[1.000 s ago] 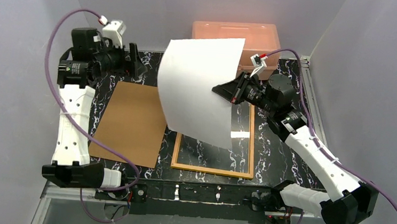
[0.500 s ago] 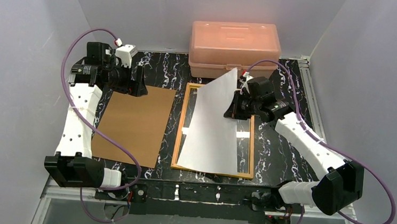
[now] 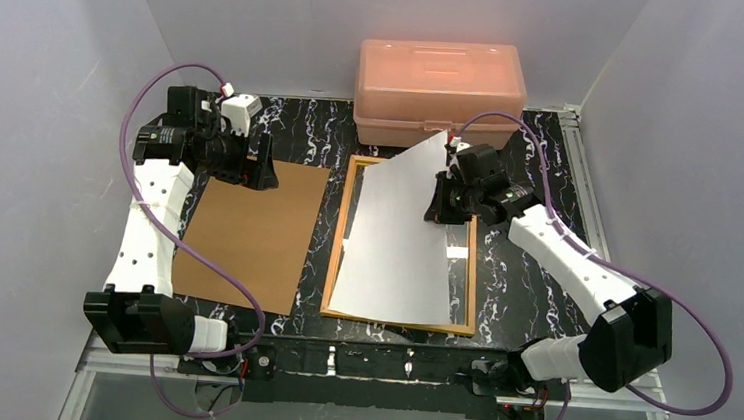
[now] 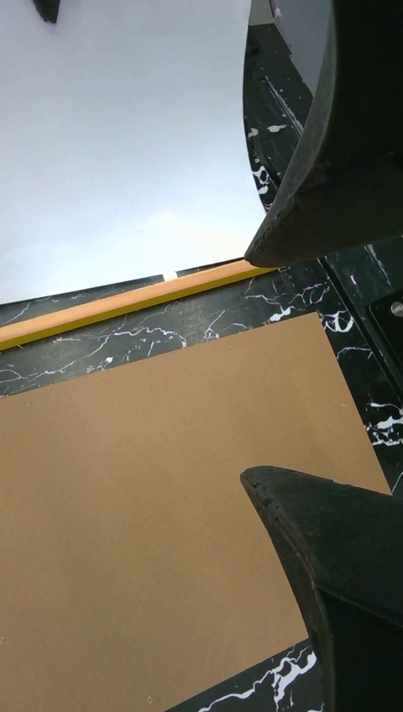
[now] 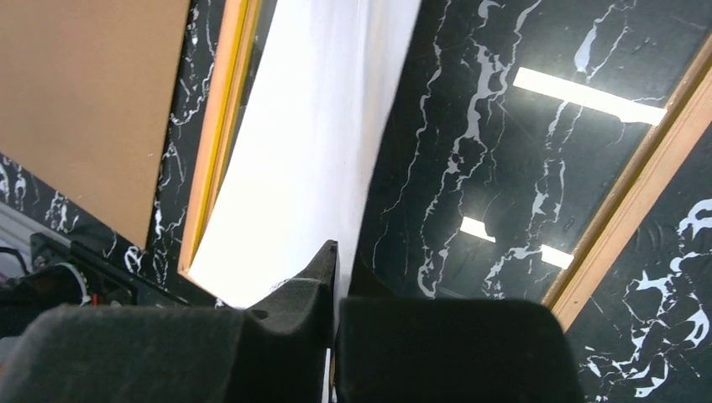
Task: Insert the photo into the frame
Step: Place the photo in the photo frame.
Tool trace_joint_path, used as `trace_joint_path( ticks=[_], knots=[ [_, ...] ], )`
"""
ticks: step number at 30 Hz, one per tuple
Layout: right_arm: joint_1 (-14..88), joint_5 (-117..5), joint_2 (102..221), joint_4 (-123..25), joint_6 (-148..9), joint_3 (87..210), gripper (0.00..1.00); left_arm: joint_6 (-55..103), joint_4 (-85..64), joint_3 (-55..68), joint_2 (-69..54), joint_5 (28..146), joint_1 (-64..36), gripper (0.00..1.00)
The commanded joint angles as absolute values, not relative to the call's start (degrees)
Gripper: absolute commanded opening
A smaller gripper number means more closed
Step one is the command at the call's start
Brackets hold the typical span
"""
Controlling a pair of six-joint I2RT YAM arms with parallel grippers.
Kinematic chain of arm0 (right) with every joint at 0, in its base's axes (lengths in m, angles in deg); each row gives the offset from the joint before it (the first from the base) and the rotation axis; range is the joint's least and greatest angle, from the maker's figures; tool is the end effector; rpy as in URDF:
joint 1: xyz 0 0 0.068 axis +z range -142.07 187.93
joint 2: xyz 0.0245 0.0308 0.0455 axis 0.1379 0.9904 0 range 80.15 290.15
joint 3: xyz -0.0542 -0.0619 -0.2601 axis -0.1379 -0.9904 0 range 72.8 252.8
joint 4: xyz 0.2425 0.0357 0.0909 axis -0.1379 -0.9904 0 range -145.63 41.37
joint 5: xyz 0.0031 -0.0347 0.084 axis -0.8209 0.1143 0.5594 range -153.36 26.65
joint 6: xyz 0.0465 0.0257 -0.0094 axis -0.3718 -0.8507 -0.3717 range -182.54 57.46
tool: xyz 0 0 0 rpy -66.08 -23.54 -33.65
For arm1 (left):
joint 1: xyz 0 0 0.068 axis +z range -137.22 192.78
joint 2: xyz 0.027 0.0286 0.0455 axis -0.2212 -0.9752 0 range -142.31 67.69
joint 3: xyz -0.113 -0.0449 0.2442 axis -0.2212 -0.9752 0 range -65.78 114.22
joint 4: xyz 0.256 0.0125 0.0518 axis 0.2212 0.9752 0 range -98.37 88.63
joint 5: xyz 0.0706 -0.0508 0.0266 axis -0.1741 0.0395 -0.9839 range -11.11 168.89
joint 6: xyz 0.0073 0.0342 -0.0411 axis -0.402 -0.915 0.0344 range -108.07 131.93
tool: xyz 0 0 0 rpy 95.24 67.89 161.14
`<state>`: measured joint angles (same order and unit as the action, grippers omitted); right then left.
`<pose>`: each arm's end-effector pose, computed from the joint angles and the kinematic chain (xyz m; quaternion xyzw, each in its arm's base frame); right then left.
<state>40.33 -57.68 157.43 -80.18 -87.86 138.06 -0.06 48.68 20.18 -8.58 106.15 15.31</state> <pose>0.2458 0.1601 0.3033 -0.0762 0.9149 0.2299 0.3229 0.2608 -0.0049 0.3925 0.1600 0.8952 -0.1731 0.3782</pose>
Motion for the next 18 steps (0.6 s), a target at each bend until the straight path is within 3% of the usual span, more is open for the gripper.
trace_joint_path(
  ticks=[1, 18],
  knots=[
    [39.88, -60.3, 158.78, -77.03, -85.93, 139.43, 0.09, -0.74, 49.9, 19.82, -6.31, 107.71, 15.48, 0.86],
    [38.97, -59.36, 162.29, -72.91, -84.58, 140.13, 0.07, -0.28, 49.99, 19.71, -6.48, 107.45, 15.42, 0.86]
  ],
)
